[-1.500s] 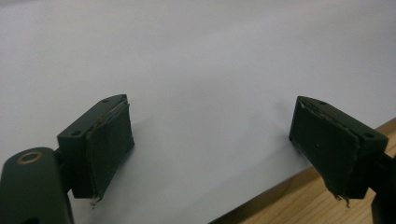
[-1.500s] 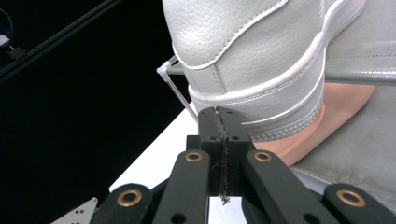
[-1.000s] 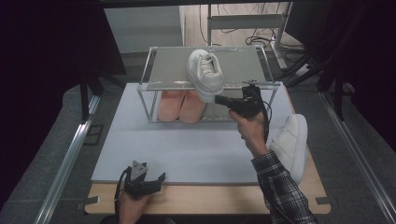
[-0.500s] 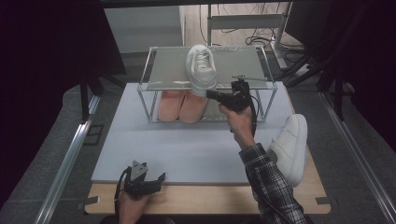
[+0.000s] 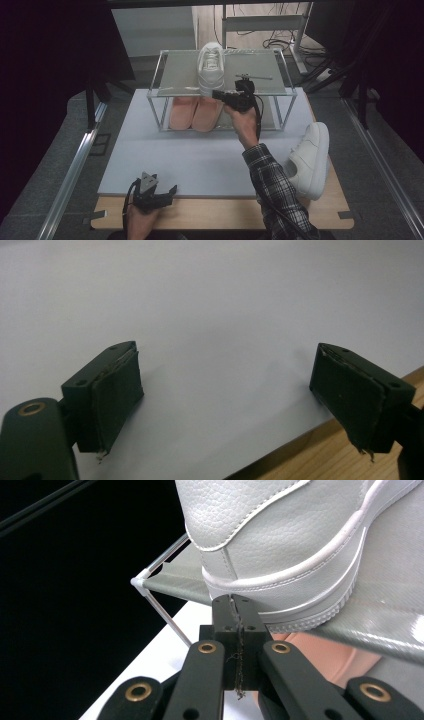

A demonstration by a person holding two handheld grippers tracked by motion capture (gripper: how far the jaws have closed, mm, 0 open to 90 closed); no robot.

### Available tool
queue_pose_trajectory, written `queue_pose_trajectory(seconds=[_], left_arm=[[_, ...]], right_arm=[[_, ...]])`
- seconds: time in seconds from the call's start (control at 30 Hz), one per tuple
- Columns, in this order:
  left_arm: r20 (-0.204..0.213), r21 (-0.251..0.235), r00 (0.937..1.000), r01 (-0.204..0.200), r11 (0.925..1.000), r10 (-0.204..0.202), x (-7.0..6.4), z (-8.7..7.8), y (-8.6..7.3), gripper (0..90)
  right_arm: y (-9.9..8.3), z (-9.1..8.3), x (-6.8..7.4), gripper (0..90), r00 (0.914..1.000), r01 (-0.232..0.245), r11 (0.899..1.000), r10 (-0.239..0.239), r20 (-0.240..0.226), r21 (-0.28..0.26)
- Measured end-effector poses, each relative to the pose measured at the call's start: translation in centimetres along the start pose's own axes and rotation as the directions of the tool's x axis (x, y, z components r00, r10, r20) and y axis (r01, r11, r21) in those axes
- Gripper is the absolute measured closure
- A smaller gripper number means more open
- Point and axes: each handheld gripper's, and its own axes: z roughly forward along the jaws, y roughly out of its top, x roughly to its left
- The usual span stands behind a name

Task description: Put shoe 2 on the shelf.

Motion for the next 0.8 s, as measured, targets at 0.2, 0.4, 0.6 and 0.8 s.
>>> queue_pose_trajectory(seconds=[0.2, 0.4, 0.6, 0.8], left_arm=[[0.0, 0.0, 1.0, 0.001, 1.0, -0.001, 0.0, 0.0, 0.0, 13.2], [0.001, -0.002, 1.0, 0.002, 1.0, -0.002, 0.0, 0.0, 0.0, 13.2], [0.0, -0.002, 1.0, 0.002, 1.0, -0.002, 0.0, 0.0, 0.0, 13.1], [0.0, -0.002, 1.0, 0.001, 1.0, -0.001, 0.0, 0.0, 0.0, 13.2]], right_arm=[[0.1, 0.8, 0.5, 90.0, 0.9991, 0.037, 0.999, -0.037, 0.021, 0.002], [0.0, 0.4, 0.9, 90.0, 0.9983, 0.051, 0.999, -0.052, 0.026, 0.018], [-0.3, -0.4, 1.7, 89.8, 0.9952, 0.095, 0.995, -0.095, 0.022, 0.031], [-1.2, -1.4, 2.1, 87.4, 0.9903, 0.134, 0.989, -0.136, 0.028, 0.063]])
